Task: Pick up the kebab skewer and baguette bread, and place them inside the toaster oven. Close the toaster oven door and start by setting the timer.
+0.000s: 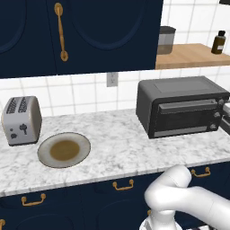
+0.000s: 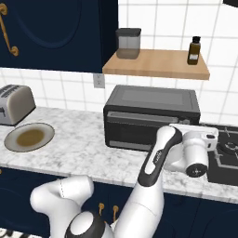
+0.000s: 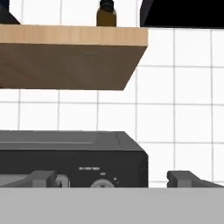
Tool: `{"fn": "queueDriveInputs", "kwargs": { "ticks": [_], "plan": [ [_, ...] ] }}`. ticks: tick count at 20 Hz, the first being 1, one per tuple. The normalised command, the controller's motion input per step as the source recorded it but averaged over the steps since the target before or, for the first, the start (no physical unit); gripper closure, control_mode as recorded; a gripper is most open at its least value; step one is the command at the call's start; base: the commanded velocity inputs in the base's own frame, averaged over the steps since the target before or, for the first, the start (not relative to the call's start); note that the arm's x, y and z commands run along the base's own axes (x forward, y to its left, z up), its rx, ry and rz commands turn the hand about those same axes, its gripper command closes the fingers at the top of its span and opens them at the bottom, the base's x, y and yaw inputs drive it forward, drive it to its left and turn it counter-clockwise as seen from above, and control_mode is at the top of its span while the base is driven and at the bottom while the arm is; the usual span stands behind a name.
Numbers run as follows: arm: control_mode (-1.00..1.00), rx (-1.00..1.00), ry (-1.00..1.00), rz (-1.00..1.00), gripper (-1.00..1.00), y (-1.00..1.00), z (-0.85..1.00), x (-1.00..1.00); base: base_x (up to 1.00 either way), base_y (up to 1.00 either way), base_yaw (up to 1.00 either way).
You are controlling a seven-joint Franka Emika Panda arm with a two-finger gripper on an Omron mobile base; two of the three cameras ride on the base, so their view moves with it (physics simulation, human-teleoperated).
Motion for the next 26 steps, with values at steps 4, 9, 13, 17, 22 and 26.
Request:
{"fn": "queueDriveInputs", "kwargs": {
  "ticks": [4,9,13,17,22,26],
  "plan": [
    [-1.00,0.08,0.01,0.01,-1.00,0.00,-0.23,0.36,0.00,0.00,0.00],
    [-1.00,0.04,0.00,0.02,-1.00,-0.15,-0.21,0.36,0.00,0.00,0.00],
    [-1.00,0.01,0.00,0.02,-1.00,-0.39,-0.16,0.20,0.00,0.00,0.00],
    [-1.00,0.00,0.00,0.02,-1.00,-0.37,-0.05,0.09,0.00,0.00,0.00],
    [-1.00,0.00,0.00,0.02,-1.00,-0.01,-0.06,0.00,0.00,0.00,0.00],
    [-1.00,0.00,0.00,0.01,-1.00,0.06,-0.05,-0.01,0.00,0.00,0.00]
  ]
}}
